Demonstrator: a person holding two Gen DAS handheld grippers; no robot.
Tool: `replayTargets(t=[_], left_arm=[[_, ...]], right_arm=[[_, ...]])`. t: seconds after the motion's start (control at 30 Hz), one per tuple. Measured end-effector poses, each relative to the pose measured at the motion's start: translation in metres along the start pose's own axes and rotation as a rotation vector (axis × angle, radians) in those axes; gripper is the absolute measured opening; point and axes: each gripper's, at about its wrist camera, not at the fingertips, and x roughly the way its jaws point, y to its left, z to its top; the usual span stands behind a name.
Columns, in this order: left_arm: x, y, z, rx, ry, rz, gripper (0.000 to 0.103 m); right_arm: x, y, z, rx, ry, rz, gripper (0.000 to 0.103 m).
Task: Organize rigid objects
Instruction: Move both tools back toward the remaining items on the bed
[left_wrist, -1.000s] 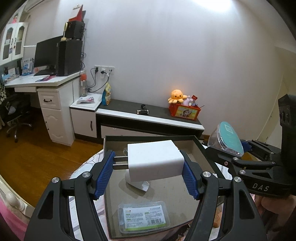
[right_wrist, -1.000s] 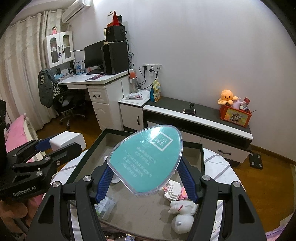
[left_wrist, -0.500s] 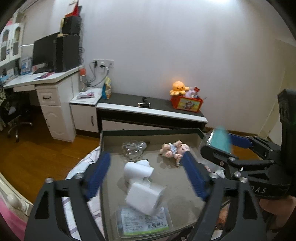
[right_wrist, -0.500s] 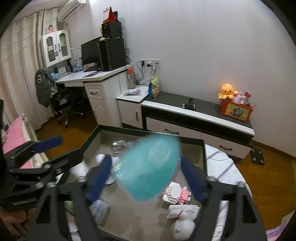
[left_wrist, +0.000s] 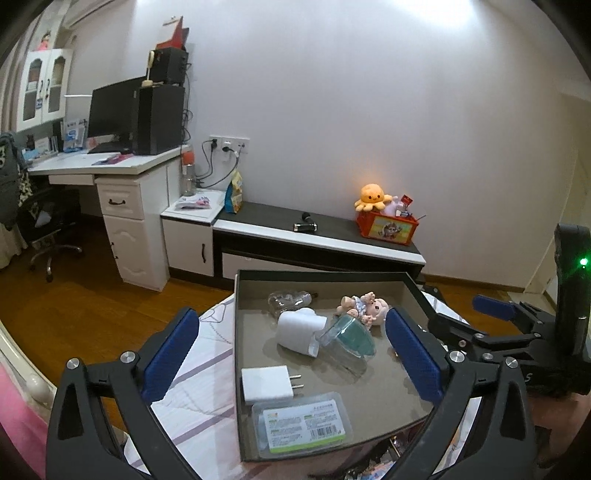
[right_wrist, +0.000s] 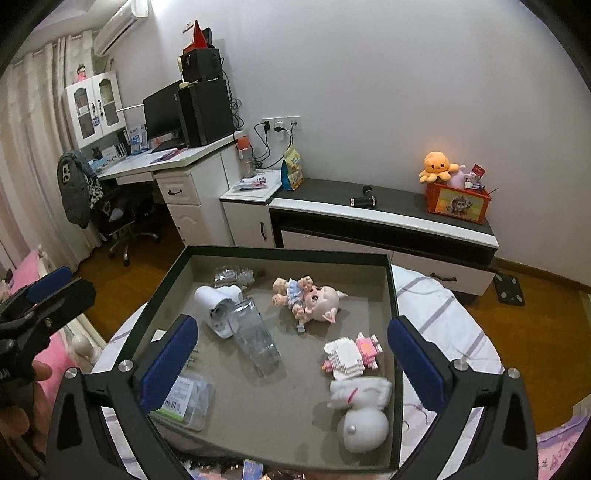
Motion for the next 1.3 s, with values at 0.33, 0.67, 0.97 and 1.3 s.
replayTargets(t=[0.33, 0.67, 0.97, 1.3], left_arm=[[-0.027, 0.000, -0.023, -0.007, 0.022, 0.007, 0.102], [-0.061, -0.014, -0.050, 0.012, 0.037, 0.003, 0.102], [-0.085, -0.023, -0.077, 0.019, 0.066, 0.003, 0.102], [-0.093, -0.021, -0.113, 0.017, 0.140, 0.008, 0.102]], right_arm=[[-0.031, -0.001, -0.025, 0.021, -0.004, -0.007, 0.103], [-0.066, 0.005, -0.052, 0.040, -0.033, 0.010, 0.103], [-0.091, 0.002, -0.089, 0.070, -0.019, 0.004, 0.103], [-0.098, -0.004, -0.127, 0.094, 0.042, 0.008, 0.103]])
